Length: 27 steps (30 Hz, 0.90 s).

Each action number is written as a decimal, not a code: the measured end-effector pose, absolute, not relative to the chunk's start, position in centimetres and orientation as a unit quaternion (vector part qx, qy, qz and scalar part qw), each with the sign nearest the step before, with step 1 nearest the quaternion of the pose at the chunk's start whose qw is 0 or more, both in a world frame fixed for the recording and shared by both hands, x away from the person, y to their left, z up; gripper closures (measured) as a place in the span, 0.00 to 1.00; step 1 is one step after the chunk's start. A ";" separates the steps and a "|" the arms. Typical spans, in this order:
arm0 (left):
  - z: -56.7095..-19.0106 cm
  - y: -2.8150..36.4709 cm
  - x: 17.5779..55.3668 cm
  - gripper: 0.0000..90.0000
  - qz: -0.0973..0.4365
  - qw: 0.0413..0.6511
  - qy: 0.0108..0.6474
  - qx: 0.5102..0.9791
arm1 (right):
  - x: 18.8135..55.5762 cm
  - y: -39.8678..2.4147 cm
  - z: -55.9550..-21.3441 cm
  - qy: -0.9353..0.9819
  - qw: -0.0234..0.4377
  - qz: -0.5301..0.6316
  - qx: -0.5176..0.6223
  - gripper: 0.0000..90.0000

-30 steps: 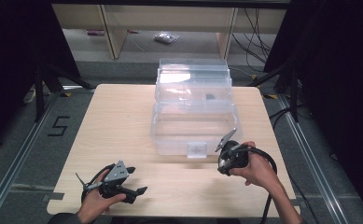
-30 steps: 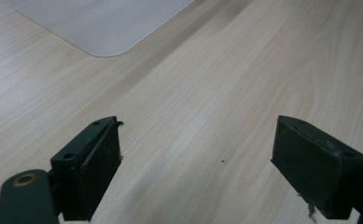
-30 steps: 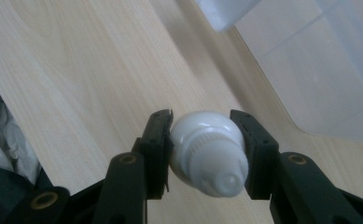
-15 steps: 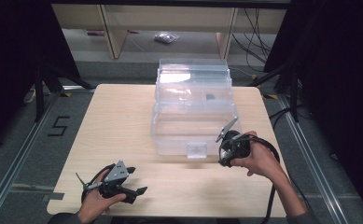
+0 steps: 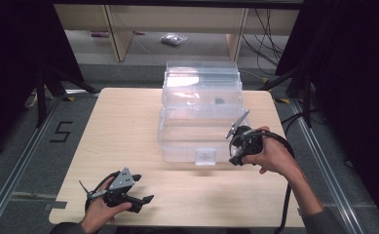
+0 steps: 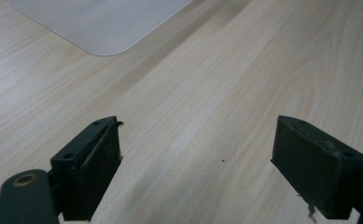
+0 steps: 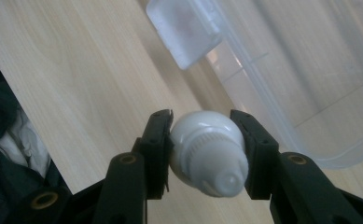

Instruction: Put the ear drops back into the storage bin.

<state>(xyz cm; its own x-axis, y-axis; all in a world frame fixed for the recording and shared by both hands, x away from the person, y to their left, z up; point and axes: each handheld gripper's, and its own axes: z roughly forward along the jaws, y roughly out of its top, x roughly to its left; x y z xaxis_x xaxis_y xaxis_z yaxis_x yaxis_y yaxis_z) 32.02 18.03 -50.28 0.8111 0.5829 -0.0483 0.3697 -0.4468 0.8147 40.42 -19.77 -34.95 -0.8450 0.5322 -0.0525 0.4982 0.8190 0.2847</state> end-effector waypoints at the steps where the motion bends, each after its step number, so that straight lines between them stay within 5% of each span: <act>1: -50.2 18.1 32.0 0.17 0.118 0.441 0.282 0.844 | 40.6 -19.8 -34.8 0.952 0.067 0.132 0.269 0.67; 27: -50.2 18.1 32.1 0.16 0.124 0.435 0.278 0.848 | 46.1 -20.2 -33.1 0.938 0.069 0.129 0.315 0.67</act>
